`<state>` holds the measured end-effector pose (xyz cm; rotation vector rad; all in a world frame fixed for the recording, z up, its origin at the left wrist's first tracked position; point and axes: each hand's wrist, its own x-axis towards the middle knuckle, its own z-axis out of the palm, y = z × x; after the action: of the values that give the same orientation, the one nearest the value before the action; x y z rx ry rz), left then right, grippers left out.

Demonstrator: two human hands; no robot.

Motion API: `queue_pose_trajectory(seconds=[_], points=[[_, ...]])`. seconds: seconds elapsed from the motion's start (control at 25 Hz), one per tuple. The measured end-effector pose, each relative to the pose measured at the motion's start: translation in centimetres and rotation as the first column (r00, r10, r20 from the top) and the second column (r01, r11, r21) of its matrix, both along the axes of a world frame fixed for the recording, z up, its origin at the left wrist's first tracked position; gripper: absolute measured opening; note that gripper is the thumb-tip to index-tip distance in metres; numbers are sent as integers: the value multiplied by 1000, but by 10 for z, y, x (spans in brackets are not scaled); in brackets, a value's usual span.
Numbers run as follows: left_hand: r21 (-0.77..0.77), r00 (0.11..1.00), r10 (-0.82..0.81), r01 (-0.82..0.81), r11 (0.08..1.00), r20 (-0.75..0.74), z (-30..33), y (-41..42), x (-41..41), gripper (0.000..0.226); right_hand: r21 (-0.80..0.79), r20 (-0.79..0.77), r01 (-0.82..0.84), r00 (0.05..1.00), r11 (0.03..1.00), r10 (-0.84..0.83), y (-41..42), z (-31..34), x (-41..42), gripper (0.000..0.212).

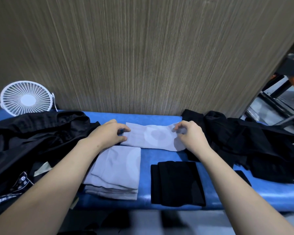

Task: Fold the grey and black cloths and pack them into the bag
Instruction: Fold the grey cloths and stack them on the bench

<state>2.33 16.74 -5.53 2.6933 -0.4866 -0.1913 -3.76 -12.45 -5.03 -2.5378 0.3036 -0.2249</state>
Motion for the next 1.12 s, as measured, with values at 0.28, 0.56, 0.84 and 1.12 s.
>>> queue_pose_trajectory(seconds=[0.28, 0.56, 0.84, 1.12], points=[[-29, 1000, -5, 5, 1000, -6, 3, -1, -5, 32, 2, 102, -150, 983, 989, 149, 46, 4, 5, 27], [-155, 999, -23, 16, 988, -45, 3, -1, -5, 32, 233, 151, -273, 958, 933, 243, 87, 9, 18, 41], [-229, 995, -19, -4, 974, -100, -1, 0, -3, 32, 212, 97, -363, 932, 907, 351, 112, -3, 30, 40], [-208, 999, 47, -43, 977, 12, -2, 2, -6, 17, 332, -21, -381, 912, 863, 410, 119, 0, 29, 47]])
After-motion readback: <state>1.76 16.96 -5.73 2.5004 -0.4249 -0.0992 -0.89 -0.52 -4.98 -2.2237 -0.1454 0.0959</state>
